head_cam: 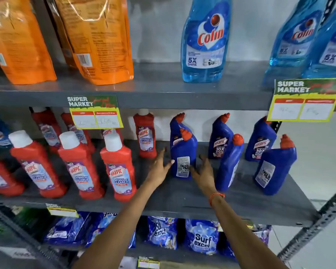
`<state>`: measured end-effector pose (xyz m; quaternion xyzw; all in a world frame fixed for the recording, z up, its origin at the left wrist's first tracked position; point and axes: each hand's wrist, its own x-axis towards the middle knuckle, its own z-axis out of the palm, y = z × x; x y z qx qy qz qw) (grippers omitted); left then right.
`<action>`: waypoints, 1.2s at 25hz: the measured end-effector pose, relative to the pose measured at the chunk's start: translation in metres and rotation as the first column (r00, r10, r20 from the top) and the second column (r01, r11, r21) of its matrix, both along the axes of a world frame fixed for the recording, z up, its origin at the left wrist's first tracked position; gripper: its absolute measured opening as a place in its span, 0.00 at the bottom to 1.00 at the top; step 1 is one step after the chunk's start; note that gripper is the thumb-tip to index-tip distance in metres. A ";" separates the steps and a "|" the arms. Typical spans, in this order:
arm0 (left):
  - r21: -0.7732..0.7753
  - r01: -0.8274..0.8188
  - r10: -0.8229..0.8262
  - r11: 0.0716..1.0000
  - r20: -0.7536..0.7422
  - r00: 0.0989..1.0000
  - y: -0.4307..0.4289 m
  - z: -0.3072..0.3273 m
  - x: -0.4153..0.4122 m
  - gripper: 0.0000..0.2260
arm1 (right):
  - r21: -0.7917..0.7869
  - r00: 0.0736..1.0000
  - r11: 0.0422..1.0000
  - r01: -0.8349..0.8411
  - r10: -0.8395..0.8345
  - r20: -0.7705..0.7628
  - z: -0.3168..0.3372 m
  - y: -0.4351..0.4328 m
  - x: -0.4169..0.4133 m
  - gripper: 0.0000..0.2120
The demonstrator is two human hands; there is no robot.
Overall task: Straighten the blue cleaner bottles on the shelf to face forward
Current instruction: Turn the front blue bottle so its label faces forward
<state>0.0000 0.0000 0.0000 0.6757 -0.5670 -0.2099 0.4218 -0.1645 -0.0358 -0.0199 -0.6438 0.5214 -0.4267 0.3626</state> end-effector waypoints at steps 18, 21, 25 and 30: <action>-0.180 -0.205 0.095 0.962 -0.485 0.869 -0.017 0.000 -0.032 0.11 | 0.016 0.993 0.993 -0.117 0.117 0.029 -0.016 0.007 0.011 0.11; -0.232 -0.235 0.130 0.944 -0.392 0.911 -0.009 0.009 -0.040 0.12 | -0.111 0.997 0.991 -0.070 0.072 0.018 -0.018 0.021 0.019 0.13; -0.204 -0.209 0.089 0.956 -0.476 0.875 -0.003 0.010 -0.046 0.14 | -0.193 0.996 0.981 -0.014 -0.003 -0.089 -0.026 0.031 0.024 0.20; -0.209 -0.148 0.053 0.967 -0.402 0.914 -0.009 0.017 -0.047 0.18 | -0.202 0.988 0.976 -0.081 0.052 -0.144 -0.034 0.038 0.026 0.25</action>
